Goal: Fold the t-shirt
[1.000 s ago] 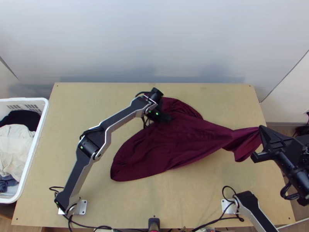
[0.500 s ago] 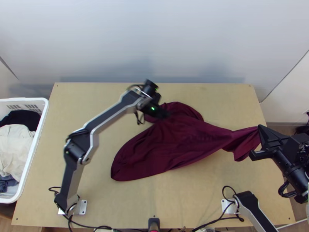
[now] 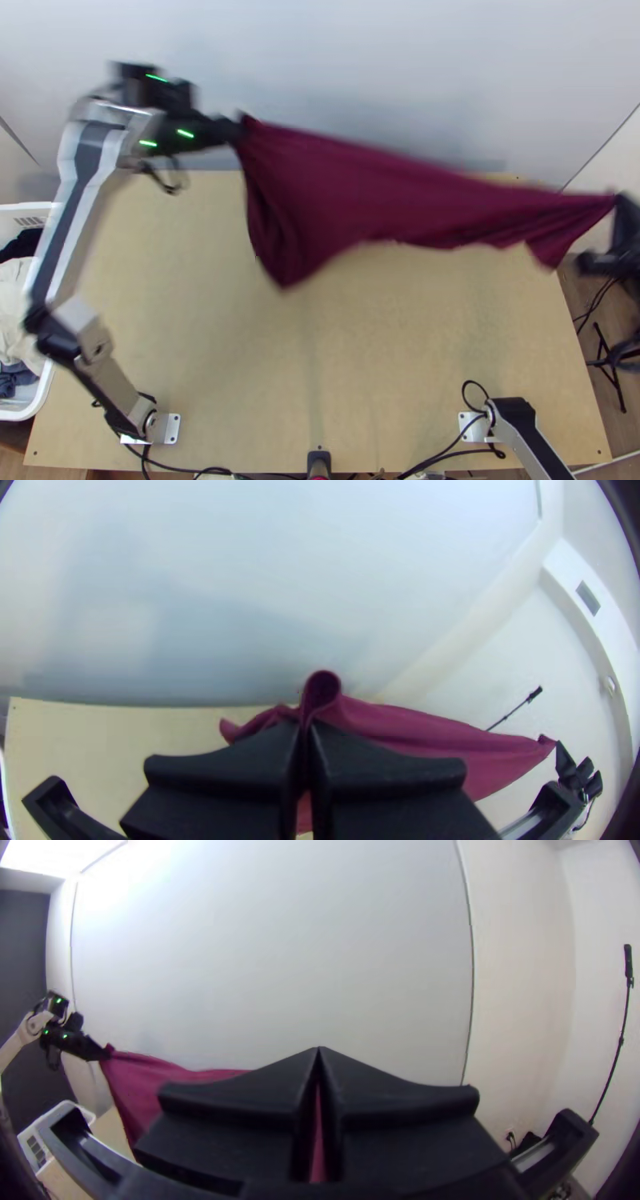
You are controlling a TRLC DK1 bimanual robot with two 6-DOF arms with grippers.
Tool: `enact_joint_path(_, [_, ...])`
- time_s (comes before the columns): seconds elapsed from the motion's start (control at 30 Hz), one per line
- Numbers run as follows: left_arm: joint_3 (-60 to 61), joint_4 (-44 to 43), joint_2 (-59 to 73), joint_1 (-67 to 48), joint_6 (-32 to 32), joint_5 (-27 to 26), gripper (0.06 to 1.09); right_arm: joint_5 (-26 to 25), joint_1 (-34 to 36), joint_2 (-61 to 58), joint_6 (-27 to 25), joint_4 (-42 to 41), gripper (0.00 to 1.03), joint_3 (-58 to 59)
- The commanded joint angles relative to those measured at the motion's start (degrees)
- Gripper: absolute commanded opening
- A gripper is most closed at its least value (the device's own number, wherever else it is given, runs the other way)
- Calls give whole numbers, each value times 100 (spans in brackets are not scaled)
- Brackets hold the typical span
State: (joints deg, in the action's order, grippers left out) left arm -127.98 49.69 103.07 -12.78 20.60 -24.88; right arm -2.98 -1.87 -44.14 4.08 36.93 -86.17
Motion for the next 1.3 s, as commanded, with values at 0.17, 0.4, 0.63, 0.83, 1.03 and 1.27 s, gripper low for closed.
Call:
enact_joint_path(0.17, [1003,-1533,-1808,1181,700,-640,41,-97,152,-508,1130,-1575,3,-172])
enact_joint_path(0.4, [2919,-1506,-3029,566,-109,-1757,101,-106,-235,-420,990,-1232,3,-181])
enact_joint_path(0.63, [3974,-1128,-3645,161,-873,-2231,100,-106,-420,-183,832,-977,3,65])
enact_joint_path(0.83, [4264,-1023,-3697,-129,-865,-2223,100,-106,-534,-24,814,-942,3,373])
enact_joint_path(1.03, [5011,-1102,-3812,-1596,-1146,-1352,98,-106,-639,46,858,-880,3,522])
enact_joint_path(1.27, [5723,-1577,-3337,-3284,-1972,-307,99,-106,-710,90,867,-678,3,522])
